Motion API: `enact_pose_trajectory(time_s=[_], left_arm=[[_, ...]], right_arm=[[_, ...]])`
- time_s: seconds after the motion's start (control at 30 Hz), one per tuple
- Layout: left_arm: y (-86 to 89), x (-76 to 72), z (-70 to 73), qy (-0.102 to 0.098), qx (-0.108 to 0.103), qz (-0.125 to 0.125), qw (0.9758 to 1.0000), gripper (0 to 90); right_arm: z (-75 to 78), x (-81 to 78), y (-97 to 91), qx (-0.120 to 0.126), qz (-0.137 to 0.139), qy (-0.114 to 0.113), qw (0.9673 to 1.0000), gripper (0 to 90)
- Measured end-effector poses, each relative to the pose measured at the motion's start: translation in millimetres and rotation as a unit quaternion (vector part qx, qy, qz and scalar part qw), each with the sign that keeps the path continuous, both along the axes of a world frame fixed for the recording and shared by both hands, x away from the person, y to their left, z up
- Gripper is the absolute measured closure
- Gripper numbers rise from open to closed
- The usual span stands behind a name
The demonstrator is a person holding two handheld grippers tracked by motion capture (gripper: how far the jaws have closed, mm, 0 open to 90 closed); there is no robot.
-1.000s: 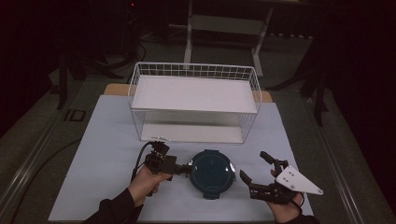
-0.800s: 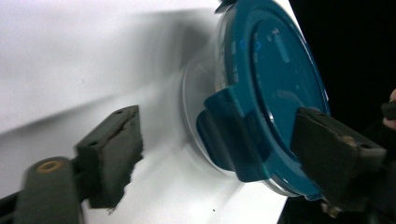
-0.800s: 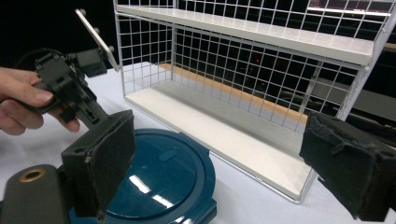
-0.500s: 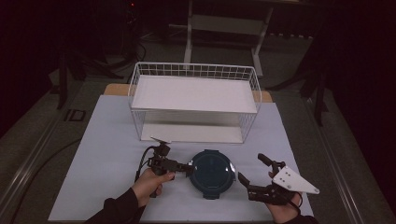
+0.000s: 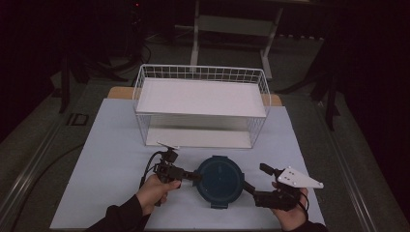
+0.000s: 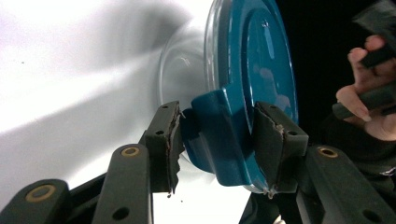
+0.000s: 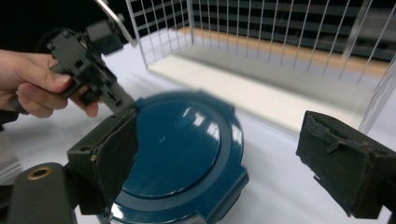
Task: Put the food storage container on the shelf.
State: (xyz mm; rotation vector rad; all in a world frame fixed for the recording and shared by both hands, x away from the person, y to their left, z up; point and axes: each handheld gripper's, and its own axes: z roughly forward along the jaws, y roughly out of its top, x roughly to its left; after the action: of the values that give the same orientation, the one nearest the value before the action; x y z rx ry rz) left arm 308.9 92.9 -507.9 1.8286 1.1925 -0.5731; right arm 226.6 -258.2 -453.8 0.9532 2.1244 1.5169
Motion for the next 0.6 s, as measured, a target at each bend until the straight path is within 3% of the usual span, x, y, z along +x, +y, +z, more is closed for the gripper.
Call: enact_pose_trajectory(time_s=[0.03,0.07,0.1,0.27,0.43,0.6], left_arm=[[0.0,0.0,0.0,0.000,0.000,0.000,1.0000,54.1],[-0.4,-3.6,3.1,-0.018,0.003,-0.010,0.9998,54.7],[-0.6,-4.6,3.8,-0.023,0.004,-0.013,0.9996,54.8],[0.9,-11.3,5.4,-0.043,0.007,-0.022,0.9988,55.3],[2.3,-17.0,6.8,-0.057,0.008,-0.028,0.9980,56.0],[3.6,-19.6,6.4,-0.064,0.007,-0.031,0.9974,56.2]], right_arm=[[-1.9,2.7,0.0,0.000,0.005,0.021,0.9998,13.4],[-4.9,5.9,-0.8,0.002,0.006,0.042,0.9991,14.1],[-6.6,8.0,-0.8,0.002,0.010,0.059,0.9982,14.7],[-14.1,15.8,-3.0,0.015,0.010,0.117,0.9930,19.1],[-27.0,25.3,-7.8,0.037,0.013,0.191,0.9808,26.1],[-35.5,30.9,-8.9,0.056,0.028,0.246,0.9672,35.1]])
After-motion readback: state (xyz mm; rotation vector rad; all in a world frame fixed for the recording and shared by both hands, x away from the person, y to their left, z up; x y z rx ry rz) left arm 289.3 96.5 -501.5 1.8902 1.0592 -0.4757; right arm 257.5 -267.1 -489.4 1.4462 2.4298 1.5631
